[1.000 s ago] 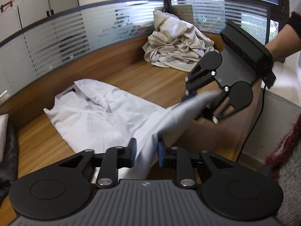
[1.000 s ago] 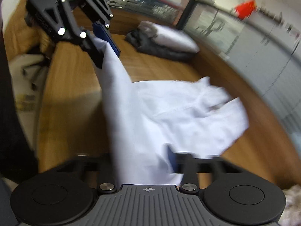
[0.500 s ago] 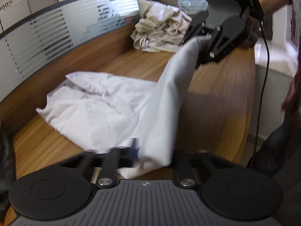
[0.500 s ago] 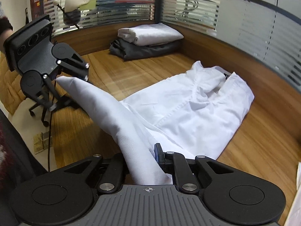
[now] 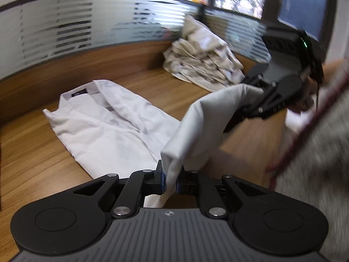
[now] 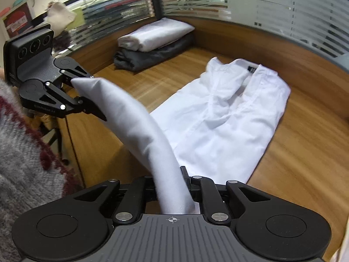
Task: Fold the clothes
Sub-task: 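Fold the lifted side over the shirt body with the right gripper and release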
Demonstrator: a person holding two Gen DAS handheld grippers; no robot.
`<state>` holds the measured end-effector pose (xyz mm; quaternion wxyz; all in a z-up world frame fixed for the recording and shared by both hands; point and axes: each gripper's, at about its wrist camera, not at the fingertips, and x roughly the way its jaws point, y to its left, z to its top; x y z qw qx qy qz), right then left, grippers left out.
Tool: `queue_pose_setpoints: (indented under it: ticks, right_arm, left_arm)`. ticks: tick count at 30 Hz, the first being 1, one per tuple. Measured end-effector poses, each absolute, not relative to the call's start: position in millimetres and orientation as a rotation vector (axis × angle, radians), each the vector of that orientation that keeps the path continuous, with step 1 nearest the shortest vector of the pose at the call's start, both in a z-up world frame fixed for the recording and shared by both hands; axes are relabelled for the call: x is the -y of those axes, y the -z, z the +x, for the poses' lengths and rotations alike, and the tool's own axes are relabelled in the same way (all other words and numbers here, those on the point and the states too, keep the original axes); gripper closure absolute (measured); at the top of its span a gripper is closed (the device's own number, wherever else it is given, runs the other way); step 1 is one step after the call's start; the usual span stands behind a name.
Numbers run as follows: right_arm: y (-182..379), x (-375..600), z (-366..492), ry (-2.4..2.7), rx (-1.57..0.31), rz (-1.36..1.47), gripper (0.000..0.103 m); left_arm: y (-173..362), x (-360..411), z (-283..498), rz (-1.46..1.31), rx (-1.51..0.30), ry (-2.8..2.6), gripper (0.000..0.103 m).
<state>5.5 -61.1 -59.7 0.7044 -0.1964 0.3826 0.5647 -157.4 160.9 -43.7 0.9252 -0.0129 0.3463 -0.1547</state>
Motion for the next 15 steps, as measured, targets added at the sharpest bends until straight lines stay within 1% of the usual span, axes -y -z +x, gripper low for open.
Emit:
queue_pose_setpoints:
  ticks: [6, 15]
  right_arm:
    - [70, 37, 55, -1.205, -0.901, -0.352, 0.086]
    - [112, 1, 139, -1.137, -1.061, -0.130, 0.084]
  left_arm:
    - [50, -197, -105, -0.214, -0.717, 0.230, 0.093]
    - [98, -246, -43, -0.415, -0.799, 0.129, 0.093]
